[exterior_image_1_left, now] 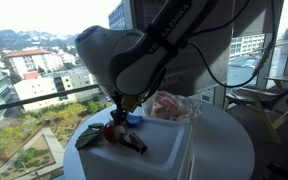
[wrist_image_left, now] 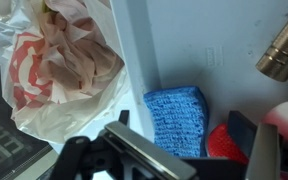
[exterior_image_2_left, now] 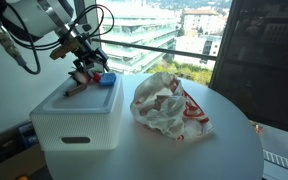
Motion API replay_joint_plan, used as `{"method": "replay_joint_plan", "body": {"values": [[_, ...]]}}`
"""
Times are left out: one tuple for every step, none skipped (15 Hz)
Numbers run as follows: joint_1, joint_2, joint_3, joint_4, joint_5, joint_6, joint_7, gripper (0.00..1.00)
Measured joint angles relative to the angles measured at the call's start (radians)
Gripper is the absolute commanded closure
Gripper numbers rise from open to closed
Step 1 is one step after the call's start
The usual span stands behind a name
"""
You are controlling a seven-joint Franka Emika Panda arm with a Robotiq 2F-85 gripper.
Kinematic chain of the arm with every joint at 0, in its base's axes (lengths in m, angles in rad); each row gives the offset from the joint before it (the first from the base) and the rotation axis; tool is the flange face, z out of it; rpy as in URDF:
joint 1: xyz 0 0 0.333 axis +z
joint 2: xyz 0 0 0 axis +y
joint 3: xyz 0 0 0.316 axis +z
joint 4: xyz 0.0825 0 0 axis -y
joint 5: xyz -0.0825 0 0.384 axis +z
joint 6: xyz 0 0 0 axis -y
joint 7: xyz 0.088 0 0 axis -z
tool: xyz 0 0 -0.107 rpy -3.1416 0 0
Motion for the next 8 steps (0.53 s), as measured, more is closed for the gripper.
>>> {"method": "replay_joint_plan", "body": {"values": [[-0.008, 0.001, 0.0, 0.0, 0.001, 0.001, -0.006, 0.0], [-0.017, 0.002, 0.0, 0.0, 0.001, 0.002, -0.013, 0.0], [-0.026, 0.003, 0.0, 0.0, 0.005, 0.002, -0.022, 0.0], [-0.036, 0.005, 0.0, 0.0, 0.012, 0.003, -0.036, 0.0], [-0.045, 0.008, 0.001, 0.0, 0.027, 0.008, -0.058, 0.0], [-0.054, 0.011, 0.004, 0.0, 0.052, 0.014, -0.092, 0.0], [-0.063, 0.014, 0.006, 0.0, 0.075, 0.022, -0.125, 0.0], [-0.07, 0.016, 0.006, 0.0, 0.094, 0.03, -0.157, 0.0]]}}
